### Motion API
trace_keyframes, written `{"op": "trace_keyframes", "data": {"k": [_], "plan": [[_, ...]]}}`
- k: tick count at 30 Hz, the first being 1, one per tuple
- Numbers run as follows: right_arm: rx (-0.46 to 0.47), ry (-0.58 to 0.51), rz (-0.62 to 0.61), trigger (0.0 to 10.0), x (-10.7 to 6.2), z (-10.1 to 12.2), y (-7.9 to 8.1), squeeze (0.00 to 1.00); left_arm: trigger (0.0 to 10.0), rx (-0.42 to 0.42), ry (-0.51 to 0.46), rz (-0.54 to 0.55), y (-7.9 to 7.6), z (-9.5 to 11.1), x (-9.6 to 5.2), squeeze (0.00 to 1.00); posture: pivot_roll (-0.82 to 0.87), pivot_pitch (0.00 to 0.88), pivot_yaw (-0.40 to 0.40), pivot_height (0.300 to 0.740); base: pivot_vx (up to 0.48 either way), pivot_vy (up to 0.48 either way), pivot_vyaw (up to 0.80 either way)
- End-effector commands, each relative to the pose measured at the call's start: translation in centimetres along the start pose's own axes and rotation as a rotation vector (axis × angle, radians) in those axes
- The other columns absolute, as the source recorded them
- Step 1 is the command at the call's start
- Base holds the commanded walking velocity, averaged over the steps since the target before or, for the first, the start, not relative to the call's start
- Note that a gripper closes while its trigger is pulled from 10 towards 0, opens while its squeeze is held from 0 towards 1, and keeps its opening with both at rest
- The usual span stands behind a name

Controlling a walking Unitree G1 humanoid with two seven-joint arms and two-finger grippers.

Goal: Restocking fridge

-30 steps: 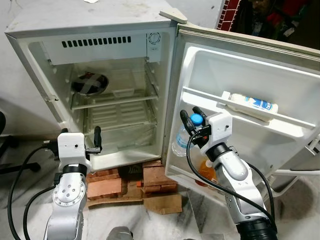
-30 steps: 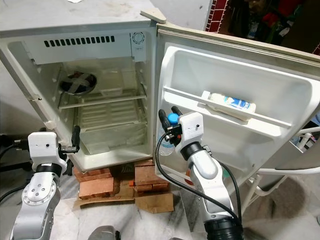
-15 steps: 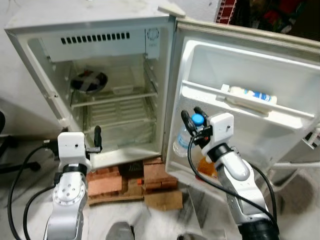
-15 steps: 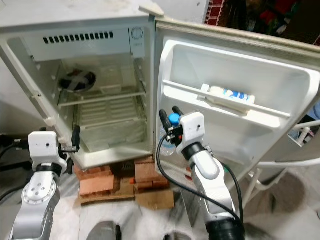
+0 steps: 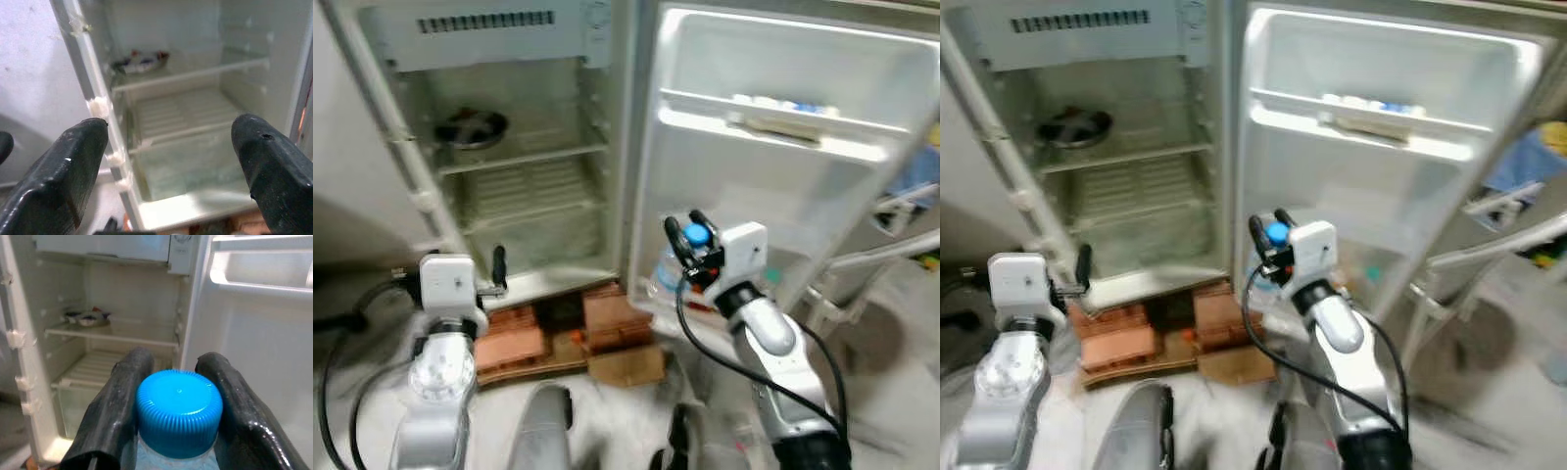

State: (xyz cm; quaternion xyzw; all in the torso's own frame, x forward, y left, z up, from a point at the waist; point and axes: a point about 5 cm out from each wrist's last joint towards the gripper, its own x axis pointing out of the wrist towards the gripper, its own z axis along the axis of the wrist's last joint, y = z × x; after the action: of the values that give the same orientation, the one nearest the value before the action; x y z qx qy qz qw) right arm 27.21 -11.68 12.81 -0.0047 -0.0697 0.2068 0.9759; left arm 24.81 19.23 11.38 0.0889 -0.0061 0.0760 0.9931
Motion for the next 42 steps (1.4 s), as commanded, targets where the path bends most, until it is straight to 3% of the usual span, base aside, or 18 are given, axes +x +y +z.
{"op": "trace_keyframes", "data": {"k": [1, 12, 42], "plan": [[-0.04, -0.058, 0.032, 10.0, 0.94, 1.5, 0.28, 0.0, 10.0, 0.007, 0.006, 0.006, 0.32, -0.05, -0.1, 0.0, 0.12, 0.063, -0.017, 0.642, 0.0, 0.0, 0.0], [-0.049, -0.057, 0.013, 10.0, 0.96, 1.4, 0.16, 0.0, 10.0, -0.022, 0.015, 0.001, 0.53, -0.13, -0.21, 0.0, 0.12, 0.074, -0.023, 0.642, 0.139, 0.0, 0.0], [-0.066, -0.056, 0.022, 10.0, 1.24, 1.38, 0.17, 0.0, 10.0, -0.04, 0.022, -0.024, -0.17, -0.21, -0.39, 0.0, 0.11, 0.078, -0.025, 0.642, 0.443, 0.0, 0.0]]}}
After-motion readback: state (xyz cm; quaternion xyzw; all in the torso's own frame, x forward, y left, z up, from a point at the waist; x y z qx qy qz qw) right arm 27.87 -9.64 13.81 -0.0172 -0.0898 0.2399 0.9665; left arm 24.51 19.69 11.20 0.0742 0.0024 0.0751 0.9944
